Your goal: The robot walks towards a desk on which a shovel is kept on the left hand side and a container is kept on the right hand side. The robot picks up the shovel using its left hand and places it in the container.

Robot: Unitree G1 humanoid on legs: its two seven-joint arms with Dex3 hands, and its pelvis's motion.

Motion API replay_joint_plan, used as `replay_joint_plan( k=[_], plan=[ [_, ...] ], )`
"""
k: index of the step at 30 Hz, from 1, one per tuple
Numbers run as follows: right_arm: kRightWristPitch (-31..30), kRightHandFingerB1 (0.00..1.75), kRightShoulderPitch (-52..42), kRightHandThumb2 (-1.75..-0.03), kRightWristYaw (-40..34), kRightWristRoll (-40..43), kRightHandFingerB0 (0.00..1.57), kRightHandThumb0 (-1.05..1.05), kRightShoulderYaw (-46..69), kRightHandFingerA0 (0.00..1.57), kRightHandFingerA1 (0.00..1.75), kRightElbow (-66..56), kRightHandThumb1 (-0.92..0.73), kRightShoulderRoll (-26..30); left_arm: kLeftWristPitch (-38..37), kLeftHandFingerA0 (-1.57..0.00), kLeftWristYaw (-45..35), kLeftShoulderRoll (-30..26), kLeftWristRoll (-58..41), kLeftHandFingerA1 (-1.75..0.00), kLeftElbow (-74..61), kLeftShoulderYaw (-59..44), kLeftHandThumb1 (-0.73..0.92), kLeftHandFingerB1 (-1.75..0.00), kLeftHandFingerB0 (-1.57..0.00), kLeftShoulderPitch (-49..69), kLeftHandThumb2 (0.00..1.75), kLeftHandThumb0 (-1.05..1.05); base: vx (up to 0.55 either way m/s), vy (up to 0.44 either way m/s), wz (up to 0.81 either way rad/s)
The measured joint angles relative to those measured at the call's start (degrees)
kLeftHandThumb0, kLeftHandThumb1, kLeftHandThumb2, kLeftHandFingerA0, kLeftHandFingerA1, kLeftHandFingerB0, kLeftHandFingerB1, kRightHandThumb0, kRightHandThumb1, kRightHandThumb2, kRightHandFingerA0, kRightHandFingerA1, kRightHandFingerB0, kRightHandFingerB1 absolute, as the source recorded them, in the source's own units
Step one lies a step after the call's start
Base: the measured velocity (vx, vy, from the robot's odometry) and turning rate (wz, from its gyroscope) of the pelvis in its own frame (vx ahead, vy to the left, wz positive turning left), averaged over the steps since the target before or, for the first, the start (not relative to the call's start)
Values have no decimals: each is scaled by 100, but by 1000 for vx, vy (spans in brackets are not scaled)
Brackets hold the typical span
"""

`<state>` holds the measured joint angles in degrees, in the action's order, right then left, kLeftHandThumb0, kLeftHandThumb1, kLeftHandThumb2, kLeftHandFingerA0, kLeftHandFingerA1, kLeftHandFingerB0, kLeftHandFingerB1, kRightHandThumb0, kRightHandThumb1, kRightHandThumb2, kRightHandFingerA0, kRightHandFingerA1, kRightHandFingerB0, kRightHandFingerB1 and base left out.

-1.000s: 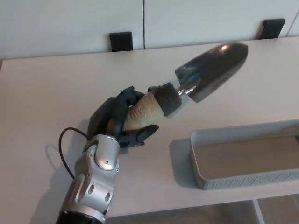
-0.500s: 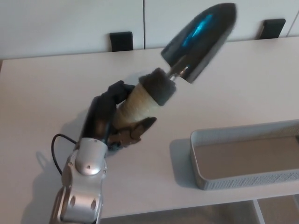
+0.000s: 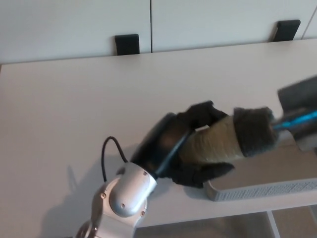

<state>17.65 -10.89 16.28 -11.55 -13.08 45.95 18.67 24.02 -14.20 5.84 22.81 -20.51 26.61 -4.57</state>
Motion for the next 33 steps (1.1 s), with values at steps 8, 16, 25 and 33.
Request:
replay_joint_plan(
  k=[8, 16, 25, 33],
  plan=[
    [-93, 53, 5, -105, 4, -40, 6, -18, -2, 25, 61, -43, -60, 0, 653, -78, -83, -3, 95, -149, -182, 392, 79, -95, -74, -46, 63, -21, 0, 0, 0],
    [-94, 53, 10, -103, 5, -40, 6, -18, -2, 25, 62, -41, -59, -8, 997, -84, -52, -344, 726, -110, -13, 973, 55, -68, -67, -593, 93, -34, 0, 0, 0],
    [-97, 53, 10, -103, 6, -40, 6, -20, -2, 25, 62, -44, -59, -15, 1136, -84, 101, -543, 1476, -117, 262, 1311, 70, -55, -77, -1079, 60, -35, 0, 0, 0],
    [-105, 53, -7, -103, 21, -40, 7, -17, -1, 24, 61, -130, -59, -14, 1168, -86, 229, -790, 2118, -118, 358, 1467, 81, -46, -65, -1281, 66, -44, 0, 0, 0]
  ],
)
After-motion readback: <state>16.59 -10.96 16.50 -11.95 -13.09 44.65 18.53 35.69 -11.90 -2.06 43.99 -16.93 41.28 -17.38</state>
